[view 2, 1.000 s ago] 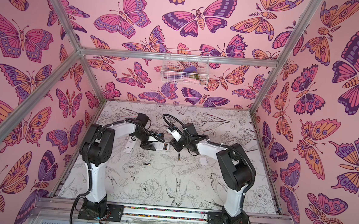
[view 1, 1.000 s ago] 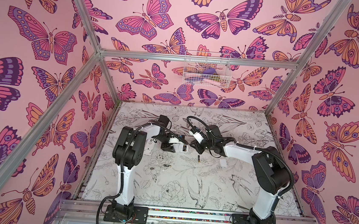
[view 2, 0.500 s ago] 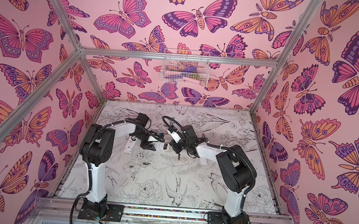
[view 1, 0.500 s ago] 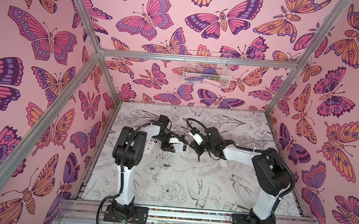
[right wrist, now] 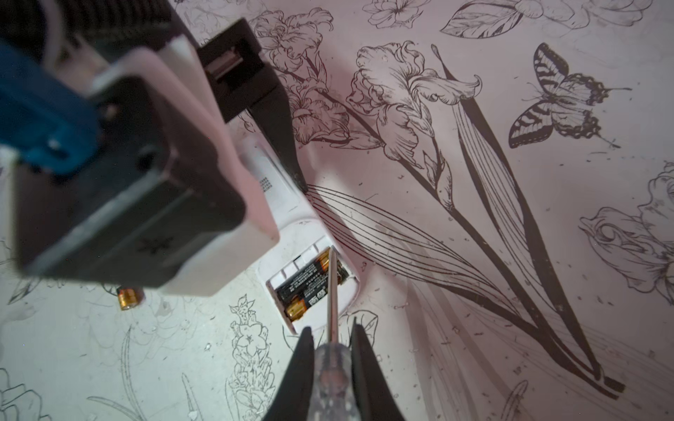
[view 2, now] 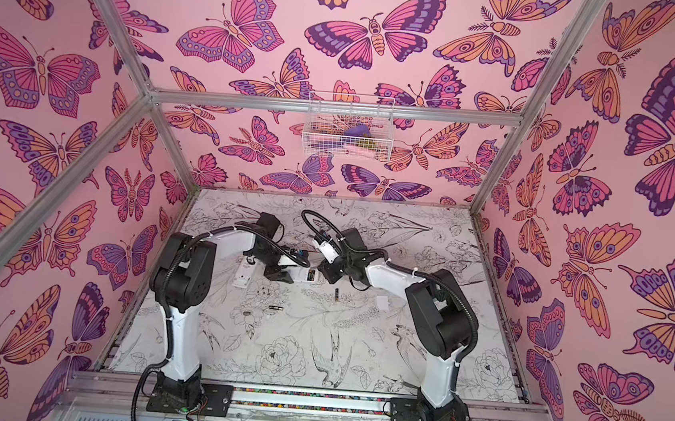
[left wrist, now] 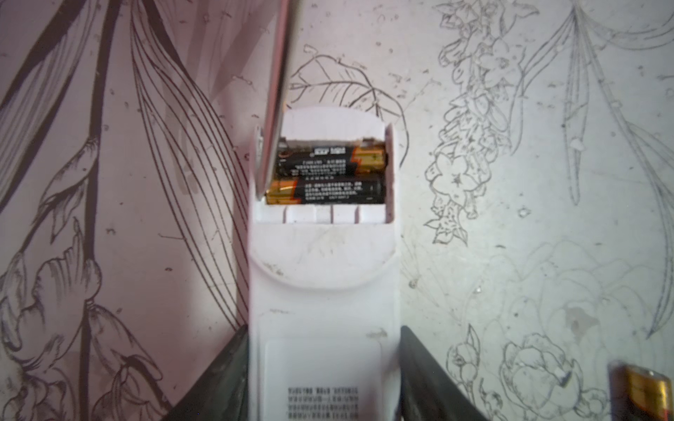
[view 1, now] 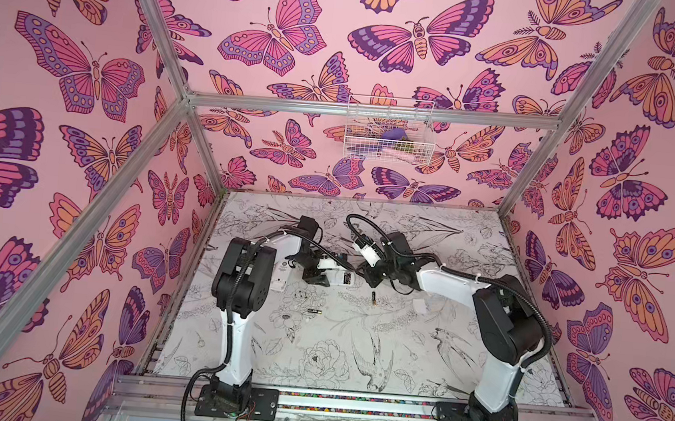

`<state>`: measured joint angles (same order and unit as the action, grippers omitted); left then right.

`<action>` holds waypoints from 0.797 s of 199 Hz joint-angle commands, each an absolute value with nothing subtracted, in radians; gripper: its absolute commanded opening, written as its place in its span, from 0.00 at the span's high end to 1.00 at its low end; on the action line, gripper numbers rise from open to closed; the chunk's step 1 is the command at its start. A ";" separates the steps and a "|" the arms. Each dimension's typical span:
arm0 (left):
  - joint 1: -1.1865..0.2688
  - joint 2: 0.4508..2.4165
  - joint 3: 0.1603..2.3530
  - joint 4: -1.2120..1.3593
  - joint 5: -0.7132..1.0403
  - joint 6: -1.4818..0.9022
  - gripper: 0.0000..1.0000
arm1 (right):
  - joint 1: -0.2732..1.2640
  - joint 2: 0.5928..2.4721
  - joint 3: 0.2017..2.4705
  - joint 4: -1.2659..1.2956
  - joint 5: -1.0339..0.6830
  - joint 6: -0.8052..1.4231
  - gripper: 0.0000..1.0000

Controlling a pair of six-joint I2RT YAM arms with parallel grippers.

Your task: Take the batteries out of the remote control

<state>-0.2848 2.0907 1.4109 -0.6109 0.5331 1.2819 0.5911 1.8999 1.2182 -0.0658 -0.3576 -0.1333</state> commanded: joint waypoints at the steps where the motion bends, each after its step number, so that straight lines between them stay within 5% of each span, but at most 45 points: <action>1: -0.319 2.146 1.368 -0.594 0.490 1.308 0.41 | 0.569 1.978 1.266 -0.306 -0.532 -0.112 1.00; 84: -0.321 2.146 1.367 -0.593 0.486 1.308 0.41 | 0.482 1.967 1.411 -0.296 -0.856 0.112 1.00; 159: -0.321 2.146 1.365 -0.590 0.482 1.307 0.41 | 0.509 1.861 1.297 -0.209 -0.441 -0.049 1.00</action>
